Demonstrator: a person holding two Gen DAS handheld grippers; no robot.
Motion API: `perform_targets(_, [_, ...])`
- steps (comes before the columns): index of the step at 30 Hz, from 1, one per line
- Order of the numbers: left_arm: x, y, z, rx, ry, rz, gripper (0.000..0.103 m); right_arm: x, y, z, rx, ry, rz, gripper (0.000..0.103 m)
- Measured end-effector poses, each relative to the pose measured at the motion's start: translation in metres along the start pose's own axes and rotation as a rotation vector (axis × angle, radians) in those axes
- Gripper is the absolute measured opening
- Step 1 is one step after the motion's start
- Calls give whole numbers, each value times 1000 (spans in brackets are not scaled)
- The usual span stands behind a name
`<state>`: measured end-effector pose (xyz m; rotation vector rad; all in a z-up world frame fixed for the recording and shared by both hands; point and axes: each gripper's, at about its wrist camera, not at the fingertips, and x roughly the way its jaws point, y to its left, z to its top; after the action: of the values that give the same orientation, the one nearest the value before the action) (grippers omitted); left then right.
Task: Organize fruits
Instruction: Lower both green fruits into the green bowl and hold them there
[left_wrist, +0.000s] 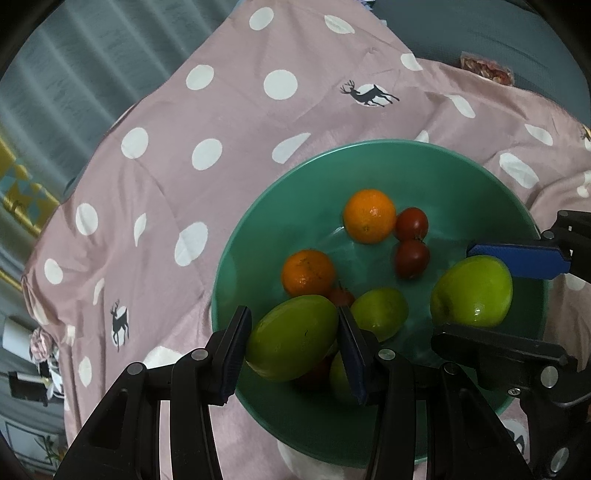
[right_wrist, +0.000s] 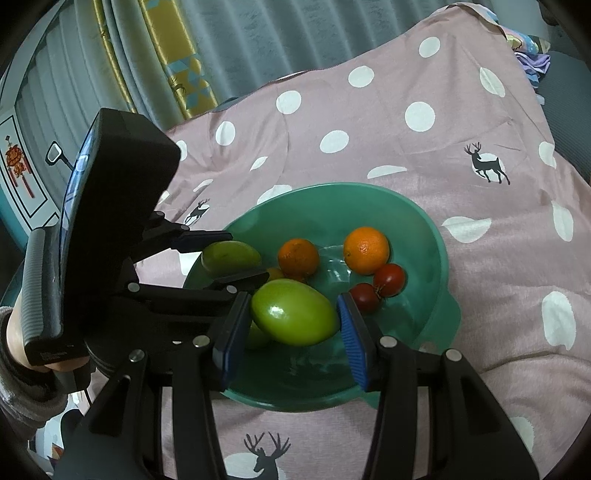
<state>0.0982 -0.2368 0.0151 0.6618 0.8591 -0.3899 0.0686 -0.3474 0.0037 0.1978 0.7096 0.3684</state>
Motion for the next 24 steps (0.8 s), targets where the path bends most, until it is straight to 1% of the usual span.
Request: perform_targets(24, [8,-4,1,38,35,15,48,3,1,1,-19,18,-13,48])
